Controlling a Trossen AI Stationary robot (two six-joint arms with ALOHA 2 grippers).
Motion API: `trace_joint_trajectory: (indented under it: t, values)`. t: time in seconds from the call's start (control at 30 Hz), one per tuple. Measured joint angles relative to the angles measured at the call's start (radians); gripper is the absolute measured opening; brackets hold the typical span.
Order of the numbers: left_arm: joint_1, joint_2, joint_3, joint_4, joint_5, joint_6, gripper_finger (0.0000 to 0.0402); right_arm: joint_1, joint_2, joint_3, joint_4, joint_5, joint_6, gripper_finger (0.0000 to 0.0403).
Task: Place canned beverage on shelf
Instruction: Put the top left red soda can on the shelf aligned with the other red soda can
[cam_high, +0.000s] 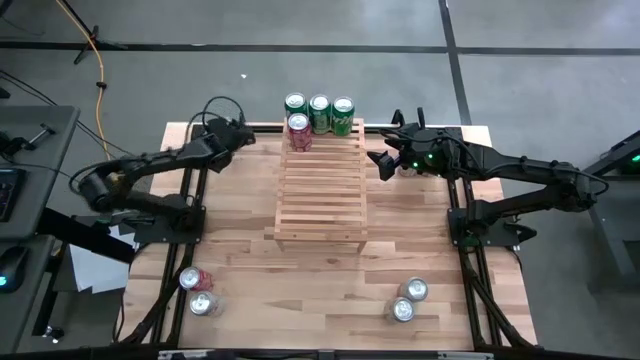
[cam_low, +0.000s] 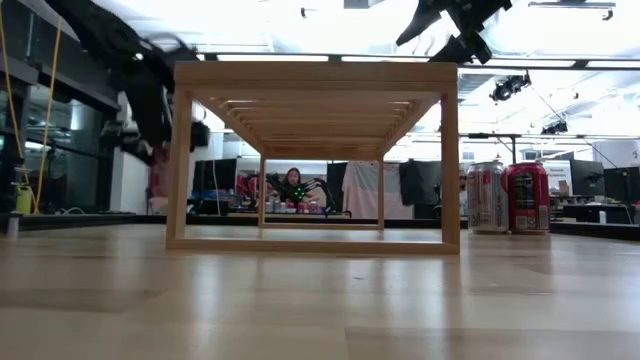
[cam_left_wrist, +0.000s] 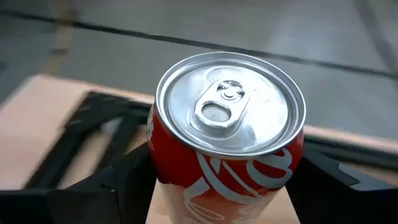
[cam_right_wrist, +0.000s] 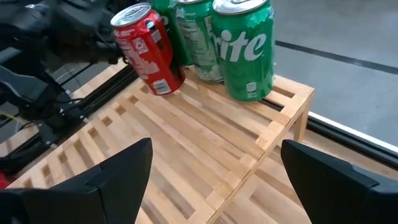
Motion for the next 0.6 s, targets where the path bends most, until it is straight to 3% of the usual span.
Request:
trace_joint_trajectory:
  t: [0.33, 0.5, 0.6]
  values:
    - [-0.119, -0.386, 0.098, -0.23, 0.522, 0.253, 0.0278, 0.0, 0.0, 0.0, -0.006, -0.109, -0.025, 0.0342]
    - [-0.183, -0.515, 0.213, -0.288, 0.797, 0.339, 0.0278, 0.0, 0.0, 0.0, 0.03, -0.298, -0.023, 0.0342]
    - [-0.222, -0.555, 0.287, -0.283, 0.887, 0.339, 0.0278, 0.001, 0.0, 0.0, 0.094, -0.405, 0.003, 0.0342]
